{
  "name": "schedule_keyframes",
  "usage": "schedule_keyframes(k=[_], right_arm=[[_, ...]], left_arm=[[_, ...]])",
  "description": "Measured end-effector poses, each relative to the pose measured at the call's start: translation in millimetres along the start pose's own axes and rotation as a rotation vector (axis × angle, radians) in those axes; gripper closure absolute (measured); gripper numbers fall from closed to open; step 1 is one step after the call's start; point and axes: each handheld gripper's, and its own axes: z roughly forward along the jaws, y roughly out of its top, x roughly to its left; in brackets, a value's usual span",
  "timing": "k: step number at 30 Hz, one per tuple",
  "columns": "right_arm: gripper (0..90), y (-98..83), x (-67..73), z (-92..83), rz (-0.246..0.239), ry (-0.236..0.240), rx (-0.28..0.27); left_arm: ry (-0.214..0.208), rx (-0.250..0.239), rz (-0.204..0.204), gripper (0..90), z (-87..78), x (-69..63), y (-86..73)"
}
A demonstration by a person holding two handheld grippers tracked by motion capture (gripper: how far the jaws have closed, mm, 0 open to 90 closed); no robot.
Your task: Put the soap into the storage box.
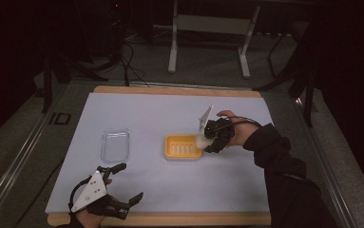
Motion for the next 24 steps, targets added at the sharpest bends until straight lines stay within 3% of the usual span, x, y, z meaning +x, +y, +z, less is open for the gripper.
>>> schedule_keyframes(k=[24], right_arm=[[50.0,48.9,-3.1,5.9,-0.107,0.004,-0.044]], left_arm=[[0.004,-0.003,-0.002,1.1,-1.5,0.0,0.5]])
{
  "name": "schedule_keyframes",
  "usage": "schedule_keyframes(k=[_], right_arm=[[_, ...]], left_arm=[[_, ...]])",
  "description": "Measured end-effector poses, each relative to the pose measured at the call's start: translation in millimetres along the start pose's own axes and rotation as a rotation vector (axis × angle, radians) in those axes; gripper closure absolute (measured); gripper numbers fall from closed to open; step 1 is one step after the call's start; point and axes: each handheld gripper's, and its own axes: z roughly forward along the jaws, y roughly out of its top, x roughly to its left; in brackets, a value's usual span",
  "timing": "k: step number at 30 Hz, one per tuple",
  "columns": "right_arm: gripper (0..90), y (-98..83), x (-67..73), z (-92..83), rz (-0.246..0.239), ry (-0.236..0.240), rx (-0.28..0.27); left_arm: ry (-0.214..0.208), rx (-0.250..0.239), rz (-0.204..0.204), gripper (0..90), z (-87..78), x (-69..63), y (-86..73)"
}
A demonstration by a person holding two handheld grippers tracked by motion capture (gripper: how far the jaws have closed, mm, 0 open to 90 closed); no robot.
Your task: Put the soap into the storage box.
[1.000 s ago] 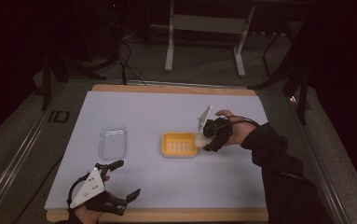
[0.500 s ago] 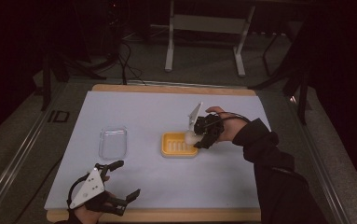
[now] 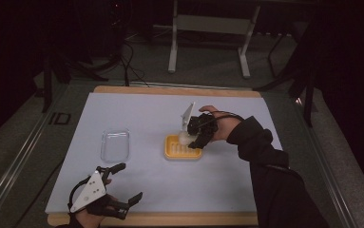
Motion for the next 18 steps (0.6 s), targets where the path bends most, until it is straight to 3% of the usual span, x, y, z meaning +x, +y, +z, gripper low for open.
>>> schedule_keyframes(k=[11,18], right_arm=[[50.0,11.6,-4.6,0.1,-0.023,-0.003,-0.008],[50.0,16.8,-7.3,-1.8,-0.042,-0.005,-0.042]], left_arm=[[-0.002,-0.003,0.001,1.2,-0.4,-0.9,0.2],[0.003,-0.002,0.0,1.2,-2.8,-1.5,-0.2]])
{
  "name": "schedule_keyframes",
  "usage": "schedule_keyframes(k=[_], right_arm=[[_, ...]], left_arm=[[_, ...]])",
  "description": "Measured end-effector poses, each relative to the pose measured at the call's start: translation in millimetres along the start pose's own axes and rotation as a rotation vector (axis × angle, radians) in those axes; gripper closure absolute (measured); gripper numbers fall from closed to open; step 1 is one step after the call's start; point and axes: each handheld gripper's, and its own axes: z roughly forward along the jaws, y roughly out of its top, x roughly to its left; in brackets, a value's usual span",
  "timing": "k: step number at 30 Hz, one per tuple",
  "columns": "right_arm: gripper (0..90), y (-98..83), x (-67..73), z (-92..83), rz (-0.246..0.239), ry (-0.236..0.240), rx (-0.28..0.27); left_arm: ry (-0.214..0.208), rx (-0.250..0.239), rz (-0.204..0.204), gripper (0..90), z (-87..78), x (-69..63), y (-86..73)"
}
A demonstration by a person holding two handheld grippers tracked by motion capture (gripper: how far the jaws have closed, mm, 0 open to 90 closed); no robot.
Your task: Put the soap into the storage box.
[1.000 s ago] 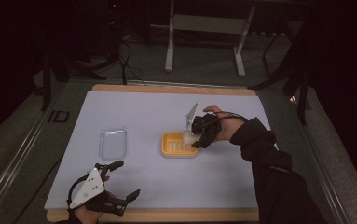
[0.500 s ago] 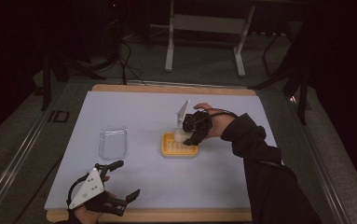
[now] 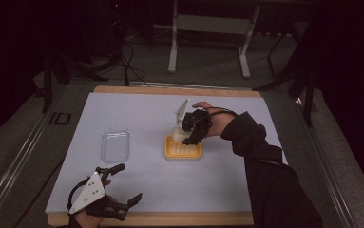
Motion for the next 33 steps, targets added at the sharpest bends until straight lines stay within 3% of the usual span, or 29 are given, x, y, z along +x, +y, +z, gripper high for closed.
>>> schedule_keyframes(k=[8,24,33], right_arm=[[50.0,-2.6,-6.8,15.1,0.0,-0.02,-0.028],[49.9,-22.1,-12.0,61.1,0.017,0.037,-0.04],[49.9,-27.7,-11.3,76.2,0.036,0.062,-0.031]], left_arm=[[0.005,-0.004,0.002,1.2,-2.8,-0.8,0.2],[0.001,-0.003,0.002,1.2,-3.3,-0.8,0.0],[-0.002,-0.001,0.002,1.1,-3.0,-1.1,-0.1]])
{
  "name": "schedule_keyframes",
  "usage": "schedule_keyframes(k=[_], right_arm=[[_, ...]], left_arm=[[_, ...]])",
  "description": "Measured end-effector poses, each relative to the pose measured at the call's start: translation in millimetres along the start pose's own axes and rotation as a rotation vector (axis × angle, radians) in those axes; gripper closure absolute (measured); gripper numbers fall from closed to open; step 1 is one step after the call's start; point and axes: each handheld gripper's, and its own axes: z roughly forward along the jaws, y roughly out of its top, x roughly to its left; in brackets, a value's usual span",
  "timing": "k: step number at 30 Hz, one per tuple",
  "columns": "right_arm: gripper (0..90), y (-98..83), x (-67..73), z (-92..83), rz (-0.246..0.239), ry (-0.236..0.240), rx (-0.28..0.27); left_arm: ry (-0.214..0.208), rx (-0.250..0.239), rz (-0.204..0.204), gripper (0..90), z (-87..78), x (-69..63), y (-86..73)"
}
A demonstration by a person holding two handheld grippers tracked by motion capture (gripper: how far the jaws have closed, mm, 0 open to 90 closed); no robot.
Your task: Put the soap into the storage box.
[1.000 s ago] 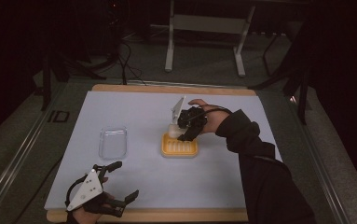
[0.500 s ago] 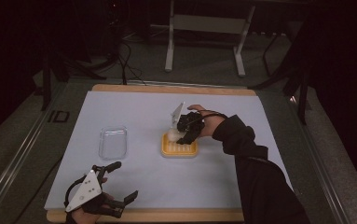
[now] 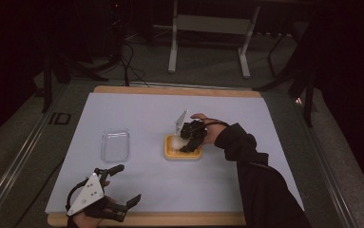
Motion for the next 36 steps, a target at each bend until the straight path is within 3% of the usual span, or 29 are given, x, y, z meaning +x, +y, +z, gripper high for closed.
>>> schedule_keyframes(k=[6,12,22,29,36], right_arm=[[49.9,-2.9,-1.0,6.8,0.013,0.007,0.004],[49.8,-4.1,-0.3,15.0,0.008,0.02,0.048],[47.9,0.0,-0.3,18.6,0.017,0.003,0.076],[46.2,5.9,-0.4,12.3,0.005,-0.009,0.09],[46.4,12.2,-1.8,-6.8,0.029,-0.007,0.074]], left_arm=[[0.002,-0.004,-0.001,1.2,-0.6,0.3,0.1],[-0.003,0.0,-0.003,1.2,-0.6,0.3,0.0],[-0.003,-0.003,-0.003,1.2,-1.6,0.3,0.2],[-0.004,-0.001,0.0,1.2,-1.3,0.0,0.2],[-0.008,0.004,0.001,1.2,-0.5,-0.2,0.0]])
